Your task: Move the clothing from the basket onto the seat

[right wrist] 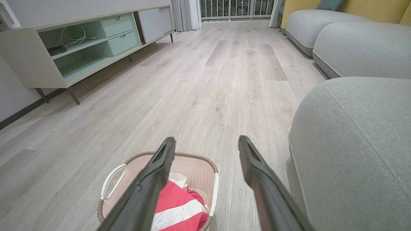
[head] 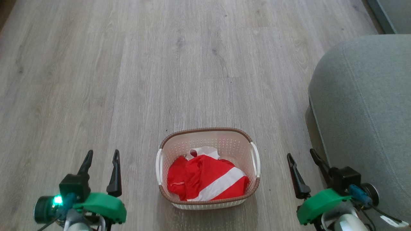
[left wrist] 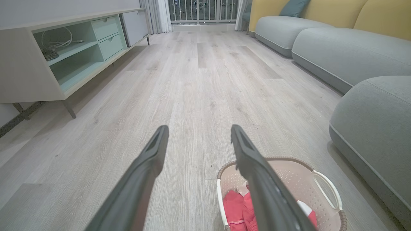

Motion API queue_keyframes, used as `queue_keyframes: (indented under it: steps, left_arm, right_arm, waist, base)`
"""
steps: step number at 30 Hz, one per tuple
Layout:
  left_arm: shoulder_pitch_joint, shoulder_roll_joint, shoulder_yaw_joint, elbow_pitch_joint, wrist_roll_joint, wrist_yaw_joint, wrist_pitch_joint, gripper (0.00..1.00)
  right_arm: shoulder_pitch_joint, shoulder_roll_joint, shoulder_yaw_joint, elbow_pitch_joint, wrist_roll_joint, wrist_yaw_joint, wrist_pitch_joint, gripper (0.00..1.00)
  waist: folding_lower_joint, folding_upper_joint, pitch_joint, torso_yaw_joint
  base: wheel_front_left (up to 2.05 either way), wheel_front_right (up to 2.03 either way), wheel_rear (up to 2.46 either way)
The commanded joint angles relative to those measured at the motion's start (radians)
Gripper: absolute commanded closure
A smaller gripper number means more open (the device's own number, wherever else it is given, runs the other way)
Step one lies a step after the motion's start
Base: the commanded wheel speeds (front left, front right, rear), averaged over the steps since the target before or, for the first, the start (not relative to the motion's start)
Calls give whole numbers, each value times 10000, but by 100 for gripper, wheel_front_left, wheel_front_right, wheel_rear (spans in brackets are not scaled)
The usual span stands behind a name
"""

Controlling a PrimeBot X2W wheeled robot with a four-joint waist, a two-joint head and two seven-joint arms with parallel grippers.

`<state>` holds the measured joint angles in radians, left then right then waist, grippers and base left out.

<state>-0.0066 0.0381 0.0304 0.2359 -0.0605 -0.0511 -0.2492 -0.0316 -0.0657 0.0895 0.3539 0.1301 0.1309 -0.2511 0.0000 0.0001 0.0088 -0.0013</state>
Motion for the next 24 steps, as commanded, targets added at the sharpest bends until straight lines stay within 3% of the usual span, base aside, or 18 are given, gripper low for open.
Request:
queue_keyframes:
  steps: [1,15,24]
  left_arm:
    - [-297,127,342,-283,28,-58,-126,0]
    - [-383,123,223,-235,-244,-130,-126,0]
    - [-1643,122,-136,-338,-441,-405,-126,0]
  right_arm:
    - [-406,26,202,-266,-69,-2,-107,0]
    - [-510,38,32,-350,165,-2,-107,0]
    - [-1621,143,-948,-1228,155,-2,-107,0]
  waist:
    - [0,-1,1,-2]
    - [0,-1,325,-2]
    - [0,-1,2597,-77]
  base:
    - [0,0,0]
    - [0,0,0]
    - [0,0,0]
